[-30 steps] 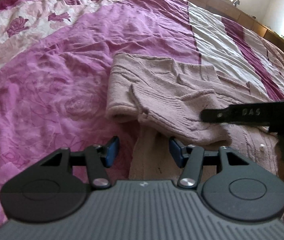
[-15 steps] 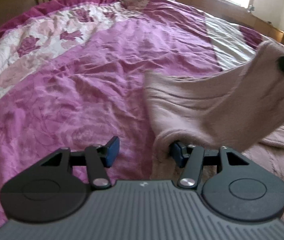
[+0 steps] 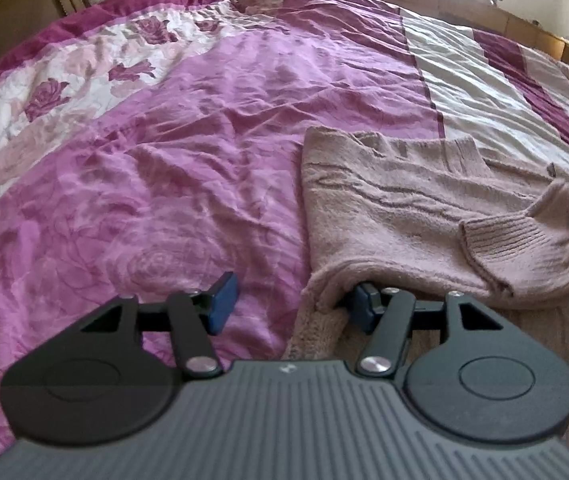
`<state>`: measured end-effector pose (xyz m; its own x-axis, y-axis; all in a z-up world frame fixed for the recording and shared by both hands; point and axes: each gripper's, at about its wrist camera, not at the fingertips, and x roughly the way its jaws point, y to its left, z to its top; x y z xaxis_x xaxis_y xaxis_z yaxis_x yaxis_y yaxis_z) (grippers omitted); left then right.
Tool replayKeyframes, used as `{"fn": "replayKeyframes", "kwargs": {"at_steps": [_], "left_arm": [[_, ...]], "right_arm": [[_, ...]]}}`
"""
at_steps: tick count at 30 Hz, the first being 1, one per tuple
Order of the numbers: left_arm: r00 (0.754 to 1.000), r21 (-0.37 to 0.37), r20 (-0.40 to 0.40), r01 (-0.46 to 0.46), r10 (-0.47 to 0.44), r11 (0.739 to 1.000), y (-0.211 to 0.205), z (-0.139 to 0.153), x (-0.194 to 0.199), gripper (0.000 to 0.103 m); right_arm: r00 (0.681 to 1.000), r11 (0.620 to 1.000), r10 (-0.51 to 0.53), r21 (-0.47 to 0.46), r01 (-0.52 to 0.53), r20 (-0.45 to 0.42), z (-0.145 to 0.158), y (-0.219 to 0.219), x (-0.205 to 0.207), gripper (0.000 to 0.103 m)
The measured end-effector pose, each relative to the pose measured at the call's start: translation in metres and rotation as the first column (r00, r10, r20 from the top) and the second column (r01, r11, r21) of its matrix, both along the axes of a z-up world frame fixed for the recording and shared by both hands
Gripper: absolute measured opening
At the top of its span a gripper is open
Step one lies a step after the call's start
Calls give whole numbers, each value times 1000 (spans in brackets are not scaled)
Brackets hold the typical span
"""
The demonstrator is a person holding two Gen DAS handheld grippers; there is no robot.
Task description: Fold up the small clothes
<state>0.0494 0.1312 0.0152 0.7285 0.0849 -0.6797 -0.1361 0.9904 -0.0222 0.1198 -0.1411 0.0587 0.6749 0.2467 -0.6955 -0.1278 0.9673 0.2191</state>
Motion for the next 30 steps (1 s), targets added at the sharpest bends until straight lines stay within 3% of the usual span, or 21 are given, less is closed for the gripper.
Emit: {"fn": "replayKeyframes", "kwargs": {"at_steps": [3,4,7,11,14,20,30], "left_arm": [[1000,10,0,4,-4,1000,-1,-1,0,62],[1000,8,0,3,-3,1000,-1,-1,0,62],[1000,4,0,1,-1,1000,-1,-1,0,62],[1000,8,1,1,-1,1000,-2,-2,-1,62],[1000,9,1,1,-1,1000,-2,-2,-1,62],[1000,5,0,1,-1,1000,-1,-1,-2,62],[1000,12,2,3,-3,1000,-2,-2,-3,63]], "right_arm": [[999,999,-37,20,38,-35,-19,-7,1,17],[998,999,-45,27,46,-35,-21,-7,0,27],[997,997,-72,13,72,-11,-11,-8,-7,45],[998,999,-41,19,40,55,15,0,-24,47],[996,999,42,26,-44,74,26,16,-37,48],[979,980,199,16,-200,39,19,56,-50,51],[943,942,332,-69,-329,34,5,97,-58,55]]}}
